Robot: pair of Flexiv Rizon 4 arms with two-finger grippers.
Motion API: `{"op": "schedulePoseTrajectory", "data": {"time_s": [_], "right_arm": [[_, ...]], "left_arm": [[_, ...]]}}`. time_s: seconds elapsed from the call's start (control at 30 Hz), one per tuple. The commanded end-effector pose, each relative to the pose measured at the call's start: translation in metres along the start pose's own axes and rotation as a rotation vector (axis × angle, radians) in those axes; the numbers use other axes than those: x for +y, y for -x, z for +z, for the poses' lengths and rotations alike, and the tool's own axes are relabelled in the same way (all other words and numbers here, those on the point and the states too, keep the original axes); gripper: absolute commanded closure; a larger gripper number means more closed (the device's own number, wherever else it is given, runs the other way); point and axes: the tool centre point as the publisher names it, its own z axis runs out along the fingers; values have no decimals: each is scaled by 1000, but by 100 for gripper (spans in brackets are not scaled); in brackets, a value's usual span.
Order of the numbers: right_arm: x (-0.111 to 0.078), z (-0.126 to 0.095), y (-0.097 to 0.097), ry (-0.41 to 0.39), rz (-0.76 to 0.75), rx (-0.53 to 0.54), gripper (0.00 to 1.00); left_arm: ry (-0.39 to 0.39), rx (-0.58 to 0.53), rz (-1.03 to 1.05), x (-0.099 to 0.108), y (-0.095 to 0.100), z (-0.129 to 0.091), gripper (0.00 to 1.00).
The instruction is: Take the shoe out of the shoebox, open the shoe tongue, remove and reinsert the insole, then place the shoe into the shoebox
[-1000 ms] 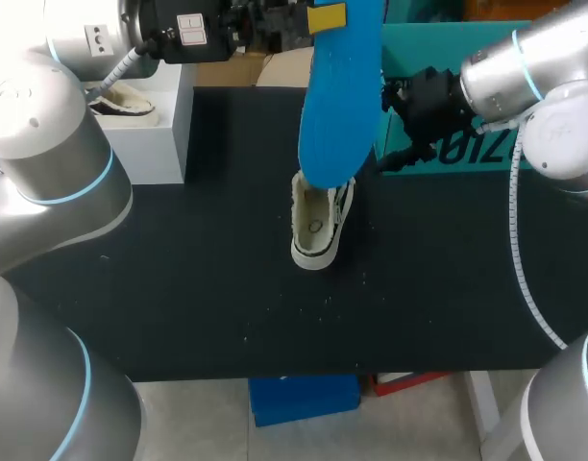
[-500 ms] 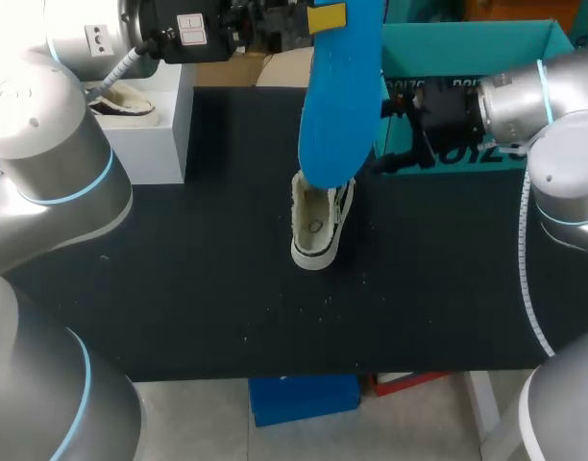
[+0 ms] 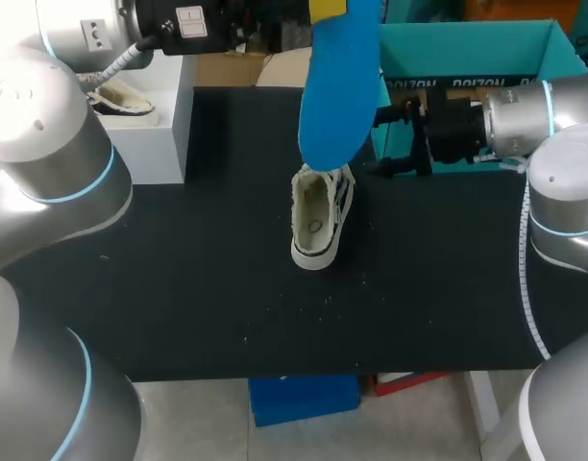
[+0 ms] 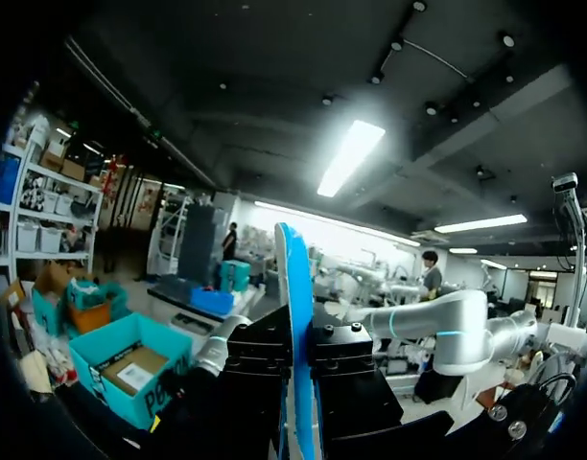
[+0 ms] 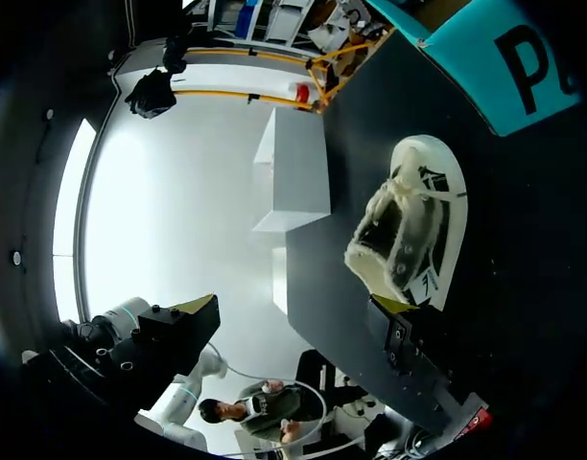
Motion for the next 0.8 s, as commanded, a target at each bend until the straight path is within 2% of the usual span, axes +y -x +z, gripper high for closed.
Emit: {"op": "schedulePoseTrajectory", "data": {"time_s": [0.03, 0.57, 0.63, 0.67, 0.8], "right_arm": [[0, 1, 0, 1, -1, -1, 0], [0, 1, 0, 1, -1, -1, 0], [0, 1, 0, 1, -1, -1, 0], [0, 1, 0, 1, -1, -1, 0], [0, 1, 0, 1, -1, -1, 0]], "left_arm": [[276, -529, 585, 16, -2, 17, 100], [276, -529, 585, 16, -2, 17, 100], [213, -486, 691, 24, -10, 18, 100], [193, -461, 705, 36, -11, 17, 100], [189, -412, 697, 61, -7, 11, 100]]}}
